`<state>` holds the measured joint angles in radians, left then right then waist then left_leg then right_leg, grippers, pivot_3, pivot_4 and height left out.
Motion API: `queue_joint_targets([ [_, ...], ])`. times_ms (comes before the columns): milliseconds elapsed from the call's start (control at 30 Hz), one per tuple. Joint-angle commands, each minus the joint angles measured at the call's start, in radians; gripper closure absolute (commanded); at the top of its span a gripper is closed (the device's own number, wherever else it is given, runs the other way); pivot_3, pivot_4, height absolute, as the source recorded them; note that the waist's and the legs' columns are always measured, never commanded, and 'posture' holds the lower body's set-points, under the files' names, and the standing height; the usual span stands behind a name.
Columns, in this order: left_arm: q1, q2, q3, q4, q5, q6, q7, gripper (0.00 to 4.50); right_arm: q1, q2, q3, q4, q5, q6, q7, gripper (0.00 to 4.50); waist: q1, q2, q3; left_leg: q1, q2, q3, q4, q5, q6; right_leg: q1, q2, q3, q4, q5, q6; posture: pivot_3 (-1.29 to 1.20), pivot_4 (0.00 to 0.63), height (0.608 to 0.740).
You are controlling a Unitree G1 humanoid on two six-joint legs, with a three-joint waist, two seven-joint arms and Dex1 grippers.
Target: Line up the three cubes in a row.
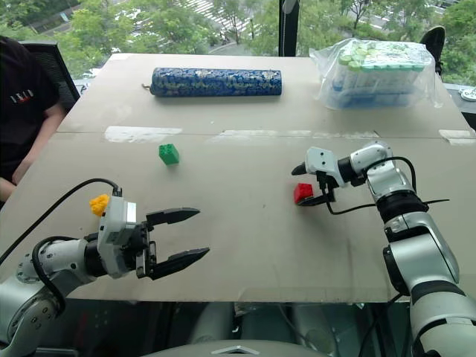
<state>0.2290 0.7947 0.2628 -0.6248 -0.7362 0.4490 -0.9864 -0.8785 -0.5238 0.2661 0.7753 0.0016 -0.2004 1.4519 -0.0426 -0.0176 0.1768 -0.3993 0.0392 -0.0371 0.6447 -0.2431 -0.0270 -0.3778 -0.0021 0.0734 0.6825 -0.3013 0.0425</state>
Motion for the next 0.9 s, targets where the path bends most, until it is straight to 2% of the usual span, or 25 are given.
queue_joint_targets([
  [33, -0.019, 0.004, -0.006, 0.002, -0.008, -0.007, -0.016, 0.00, -0.014, -0.001, -0.010, 0.030, -0.010, -0.021, -0.012, 0.05, -0.001, 0.000, 0.000, 0.000, 0.000, 0.000, 0.000, 0.000, 0.000, 0.000, 0.000, 0.000, 0.000, 0.000, 0.000, 0.00, 0.150, 0.740],
  [300, 0.017, -0.026, 0.019, 0.030, -0.004, -0.017, -0.006, 0.00, -0.002, -0.017, -0.048, -0.037, 0.049, 0.025, 0.032, 0.05, -0.002, 0.000, 0.000, 0.000, 0.000, 0.000, 0.000, 0.000, 0.000, 0.000, 0.000, 0.000, 0.000, 0.000, 0.000, 0.00, 0.150, 0.740],
  [400, 0.027, -0.058, 0.028, 0.057, 0.005, -0.011, 0.040, 0.00, 0.048, -0.037, -0.074, -0.150, 0.105, 0.079, 0.050, 0.05, 0.002, 0.000, 0.000, 0.000, 0.000, 0.000, 0.000, 0.000, 0.000, 0.000, 0.000, 0.000, 0.000, 0.000, 0.000, 0.00, 0.150, 0.740],
  [500, 0.011, -0.113, 0.033, 0.090, 0.064, -0.045, 0.131, 0.00, 0.139, -0.056, -0.127, -0.372, 0.217, 0.226, 0.043, 0.05, 0.007, 0.000, 0.000, 0.000, 0.001, -0.002, 0.000, 0.000, 0.000, 0.000, -0.001, -0.001, 0.000, 0.000, 0.000, 0.00, 0.150, 0.740],
  [600, -0.074, -0.194, 0.028, 0.137, 0.172, -0.044, 0.338, 0.00, 0.247, -0.066, -0.190, -0.623, 0.309, 0.381, -0.056, 0.05, 0.008, 0.000, 0.000, -0.001, 0.001, -0.003, 0.001, 0.000, 0.000, 0.000, -0.001, -0.002, 0.001, 0.000, 0.000, 0.00, 0.150, 0.740],
  [733, -0.259, -0.264, 0.018, 0.217, 0.269, 0.140, 0.642, 0.00, 0.408, -0.053, -0.301, -0.957, 0.390, 0.547, -0.289, 0.05, 0.018, -0.001, 0.000, -0.002, 0.000, -0.007, 0.005, 0.000, 0.000, 0.001, -0.001, -0.004, 0.006, 0.000, 0.000, 0.00, 0.150, 0.740],
  [900, -0.487, -0.313, -0.020, 0.349, 0.392, 0.270, 0.859, 0.00, 0.617, 0.004, -0.393, -1.288, 0.443, 0.681, -0.564, 0.05, 0.026, -0.002, -0.001, -0.001, -0.002, -0.013, 0.008, 0.000, 0.000, 0.001, 0.000, -0.005, 0.011, 0.000, 0.001, 0.00, 0.150, 0.740],
])
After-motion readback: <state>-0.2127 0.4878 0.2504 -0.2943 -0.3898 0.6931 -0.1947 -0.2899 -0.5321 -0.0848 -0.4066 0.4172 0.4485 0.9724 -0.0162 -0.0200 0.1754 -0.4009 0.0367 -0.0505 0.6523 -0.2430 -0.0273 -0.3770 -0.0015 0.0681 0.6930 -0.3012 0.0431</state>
